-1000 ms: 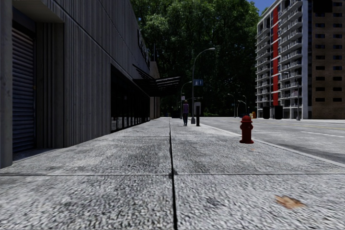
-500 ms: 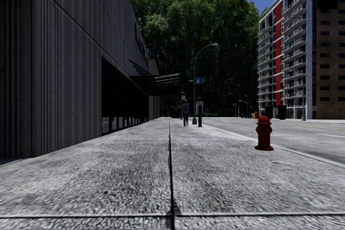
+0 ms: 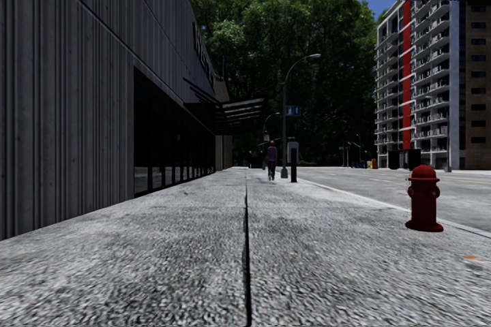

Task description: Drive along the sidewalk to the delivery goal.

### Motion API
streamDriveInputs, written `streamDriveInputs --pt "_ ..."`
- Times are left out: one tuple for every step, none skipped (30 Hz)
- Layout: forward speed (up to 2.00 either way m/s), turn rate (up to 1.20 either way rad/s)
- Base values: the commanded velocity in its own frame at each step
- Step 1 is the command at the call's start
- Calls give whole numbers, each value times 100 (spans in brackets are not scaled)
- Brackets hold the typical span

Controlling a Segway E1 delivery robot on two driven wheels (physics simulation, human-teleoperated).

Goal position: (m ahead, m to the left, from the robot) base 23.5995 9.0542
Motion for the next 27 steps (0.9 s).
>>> streamDriveInputs --pt "200 25" --pt "200 25" --pt "200 25" --pt "200 0" --pt "200 0" --pt "200 0" --pt "200 0" --pt "200 0" --pt "200 0" --pt "200 0" --pt "200 0" --pt "200 0" --pt "200 0" --pt "200 0" --pt "200 0" --pt "200 0" --pt "200 0" --pt "200 0" --pt "200 0" --pt "200 0" --pt "200 0" --pt "200 0" --pt "200 0" --pt "200 0" --pt "200 0" --pt "200 0" --pt "200 0"
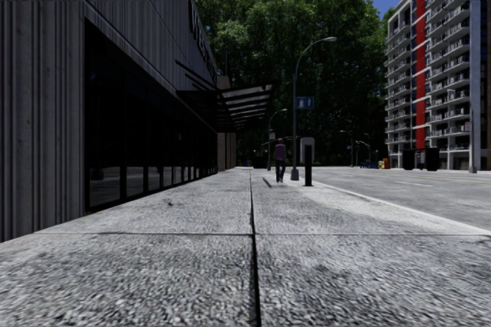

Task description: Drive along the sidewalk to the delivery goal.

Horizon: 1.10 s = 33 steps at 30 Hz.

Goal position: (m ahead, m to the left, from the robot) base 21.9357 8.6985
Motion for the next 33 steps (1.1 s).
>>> streamDriveInputs --pt "200 0" --pt "200 0" --pt "200 0" --pt "200 0" --pt "200 0" --pt "200 0" --pt "200 0" --pt "200 0" --pt "200 0" --pt "200 0" --pt "200 0" --pt "200 0" --pt "200 0" --pt "200 0" --pt "200 0" --pt "200 0" --pt "200 0" --pt "200 0" --pt "200 0" --pt "200 0" --pt "200 0" --pt "200 0" --pt "200 0" --pt "200 0" --pt "200 0" --pt "200 0" --pt "200 0" --pt "200 0" --pt "200 0" --pt "200 0" --pt "200 0" --pt "200 0" --pt "200 0"
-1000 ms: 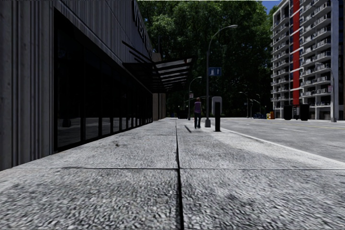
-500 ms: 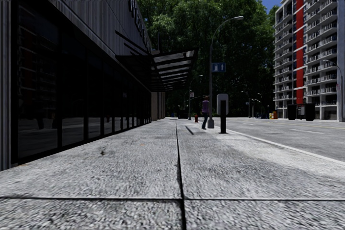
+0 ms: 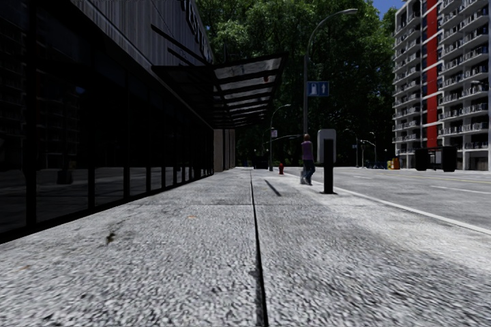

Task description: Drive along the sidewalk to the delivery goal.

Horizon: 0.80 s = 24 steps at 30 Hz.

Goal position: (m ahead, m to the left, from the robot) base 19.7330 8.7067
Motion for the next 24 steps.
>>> streamDriveInputs --pt "200 0" --pt "200 0" --pt "200 0" --pt "200 0" --pt "200 0" --pt "200 0" --pt "200 0" --pt "200 0" --pt "200 0" --pt "200 0" --pt "200 0" --pt "200 0" --pt "200 0" --pt "200 0" --pt "200 0" --pt "200 0" --pt "200 0" --pt "200 0" --pt "200 0" --pt "200 0" --pt "200 0" --pt "200 0" --pt "200 0" --pt "200 0"
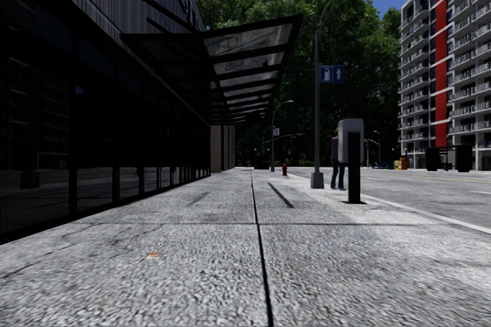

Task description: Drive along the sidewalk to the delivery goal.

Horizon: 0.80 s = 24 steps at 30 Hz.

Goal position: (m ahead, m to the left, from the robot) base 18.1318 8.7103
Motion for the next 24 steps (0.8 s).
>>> streamDriveInputs --pt "200 0" --pt "200 0" --pt "200 0" --pt "200 0" --pt "200 0" --pt "200 0" --pt "200 0" --pt "200 0" --pt "200 0" --pt "200 0" --pt "200 0" --pt "200 0" --pt "200 0" --pt "200 0" --pt "200 0" --pt "200 0" --pt "200 0" --pt "200 0" --pt "200 0" --pt "200 0" --pt "200 0" --pt "200 0" --pt "200 0" --pt "200 0"
